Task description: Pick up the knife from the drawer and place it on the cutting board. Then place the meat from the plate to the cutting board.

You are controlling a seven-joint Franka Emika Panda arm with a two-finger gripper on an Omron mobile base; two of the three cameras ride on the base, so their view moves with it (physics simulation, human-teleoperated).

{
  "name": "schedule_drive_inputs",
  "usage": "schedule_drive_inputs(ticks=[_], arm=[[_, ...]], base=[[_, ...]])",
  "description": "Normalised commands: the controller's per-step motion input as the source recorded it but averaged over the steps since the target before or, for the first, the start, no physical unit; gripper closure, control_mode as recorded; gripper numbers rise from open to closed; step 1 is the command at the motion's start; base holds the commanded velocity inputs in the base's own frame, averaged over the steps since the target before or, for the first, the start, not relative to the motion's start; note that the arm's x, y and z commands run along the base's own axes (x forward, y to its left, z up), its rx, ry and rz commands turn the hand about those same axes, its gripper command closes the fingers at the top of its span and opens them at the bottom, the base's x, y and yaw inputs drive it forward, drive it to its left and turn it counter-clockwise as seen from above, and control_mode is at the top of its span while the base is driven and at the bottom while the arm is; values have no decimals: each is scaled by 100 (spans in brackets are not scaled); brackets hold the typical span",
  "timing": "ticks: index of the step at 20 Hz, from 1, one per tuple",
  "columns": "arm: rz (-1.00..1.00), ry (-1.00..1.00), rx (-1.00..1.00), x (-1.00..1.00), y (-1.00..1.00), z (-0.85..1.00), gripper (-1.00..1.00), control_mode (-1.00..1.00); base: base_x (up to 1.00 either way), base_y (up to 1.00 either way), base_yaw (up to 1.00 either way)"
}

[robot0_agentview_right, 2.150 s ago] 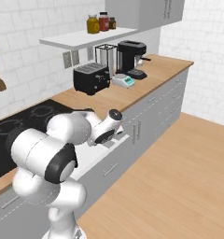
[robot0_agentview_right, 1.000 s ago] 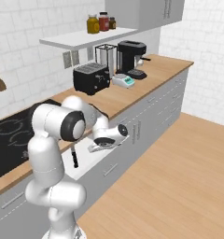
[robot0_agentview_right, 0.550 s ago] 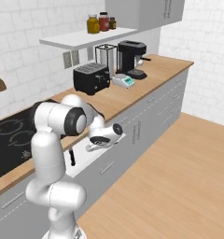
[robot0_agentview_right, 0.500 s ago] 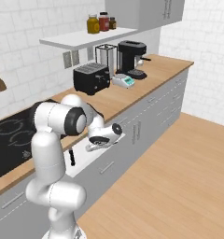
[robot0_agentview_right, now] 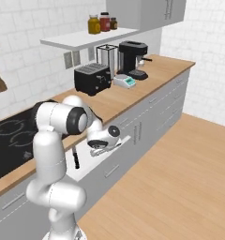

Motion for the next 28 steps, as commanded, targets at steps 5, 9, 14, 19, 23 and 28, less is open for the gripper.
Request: schedule_drive_inputs(ticks=[5, 9, 14, 19, 23, 28], arm=[[-4, 2, 5, -5, -100, -28, -100, -100], [-7, 7, 32, -1, -100, 0, -100, -100], [-9, 10, 28, 0, -100, 0, -100, -100], [-8, 9, 8, 0, -100, -3, -100, -100], [-10, 10, 12, -8, -100, 3, -100, -100], [0, 3, 7, -21, -20, 73, -100, -100]], base=[[0, 0, 0], [0, 0, 0], [0, 0, 0], [0, 0, 0], [0, 0, 0], [0, 0, 0]])
